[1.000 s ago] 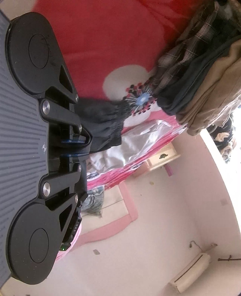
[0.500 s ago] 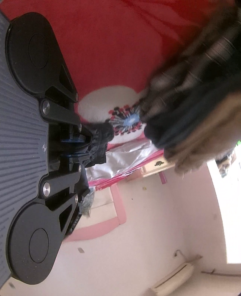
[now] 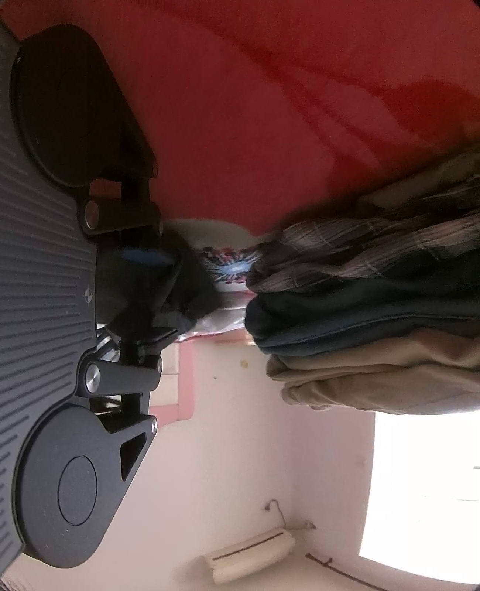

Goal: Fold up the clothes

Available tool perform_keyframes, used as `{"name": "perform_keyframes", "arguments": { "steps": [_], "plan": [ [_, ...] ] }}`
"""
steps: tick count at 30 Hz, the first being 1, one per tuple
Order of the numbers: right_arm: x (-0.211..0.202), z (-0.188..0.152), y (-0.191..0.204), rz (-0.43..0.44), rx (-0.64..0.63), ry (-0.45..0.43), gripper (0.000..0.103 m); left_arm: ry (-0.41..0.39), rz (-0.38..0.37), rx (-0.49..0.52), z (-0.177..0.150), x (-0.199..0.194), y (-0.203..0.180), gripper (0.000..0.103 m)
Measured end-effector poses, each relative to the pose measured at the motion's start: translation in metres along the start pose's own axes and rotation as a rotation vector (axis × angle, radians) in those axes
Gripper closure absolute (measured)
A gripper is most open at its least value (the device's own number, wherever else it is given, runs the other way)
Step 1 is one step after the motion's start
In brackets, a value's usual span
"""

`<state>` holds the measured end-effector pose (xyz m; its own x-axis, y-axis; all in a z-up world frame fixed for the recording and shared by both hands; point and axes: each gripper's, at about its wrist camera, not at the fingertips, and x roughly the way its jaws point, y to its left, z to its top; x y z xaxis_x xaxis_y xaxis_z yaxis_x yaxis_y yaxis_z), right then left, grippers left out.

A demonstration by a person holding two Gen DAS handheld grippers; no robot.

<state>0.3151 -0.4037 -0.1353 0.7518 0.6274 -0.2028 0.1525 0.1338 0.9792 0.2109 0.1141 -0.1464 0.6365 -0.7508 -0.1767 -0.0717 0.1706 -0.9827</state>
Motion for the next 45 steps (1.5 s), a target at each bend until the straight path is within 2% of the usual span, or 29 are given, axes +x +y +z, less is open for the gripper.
{"name": "perform_keyframes", "arguments": {
  "steps": [5, 8, 14, 15, 18, 20, 25, 30, 35, 38, 41, 43, 45],
  "plan": [
    [0.014, -0.015, 0.008, -0.095, -0.135, 0.057, 0.051, -0.045, -0.007, 0.03, -0.002, -0.016, -0.003, 0.062],
    [0.023, -0.024, 0.013, -0.152, -0.216, 0.092, 0.056, -0.022, 0.017, 0.1, -0.008, -0.017, -0.012, 0.062],
    [0.04, -0.042, 0.023, -0.265, -0.375, 0.158, 0.059, 0.024, 0.093, 0.227, -0.022, -0.013, -0.028, 0.062],
    [0.032, -0.04, 0.022, -0.251, -0.318, 0.088, 0.057, 0.027, 0.102, 0.24, -0.024, -0.015, -0.03, 0.062],
    [-0.006, -0.035, 0.023, -0.128, -0.219, -0.03, 0.057, 0.046, 0.115, 0.269, -0.033, -0.023, -0.037, 0.061],
    [-0.037, -0.036, 0.03, -0.138, -0.254, -0.033, 0.056, 0.07, 0.116, 0.294, -0.04, -0.028, -0.043, 0.06],
    [-0.122, -0.043, 0.039, -0.256, -0.297, -0.006, 0.052, 0.173, 0.108, 0.392, -0.071, -0.043, -0.066, 0.058],
    [-0.176, -0.065, 0.017, -0.406, -0.235, 0.066, 0.048, 0.296, 0.143, 0.46, -0.122, -0.049, -0.07, 0.056],
    [-0.182, -0.084, -0.023, -0.469, -0.133, 0.101, 0.048, 0.356, 0.316, 0.614, -0.166, -0.051, -0.065, 0.056],
    [-0.177, -0.088, -0.035, -0.457, -0.09, 0.084, 0.048, 0.337, 0.381, 0.744, -0.184, -0.05, -0.067, 0.056],
    [-0.169, -0.087, -0.037, -0.429, -0.086, 0.056, 0.049, 0.294, 0.4, 0.862, -0.194, -0.048, -0.07, 0.057],
    [-0.158, -0.084, -0.043, -0.41, -0.049, 0.037, 0.052, 0.288, 0.404, 0.927, -0.201, -0.04, -0.071, 0.061],
    [-0.152, -0.081, -0.045, -0.396, -0.024, 0.022, 0.059, 0.288, 0.405, 0.985, -0.208, -0.031, -0.072, 0.075]
  ]
}}
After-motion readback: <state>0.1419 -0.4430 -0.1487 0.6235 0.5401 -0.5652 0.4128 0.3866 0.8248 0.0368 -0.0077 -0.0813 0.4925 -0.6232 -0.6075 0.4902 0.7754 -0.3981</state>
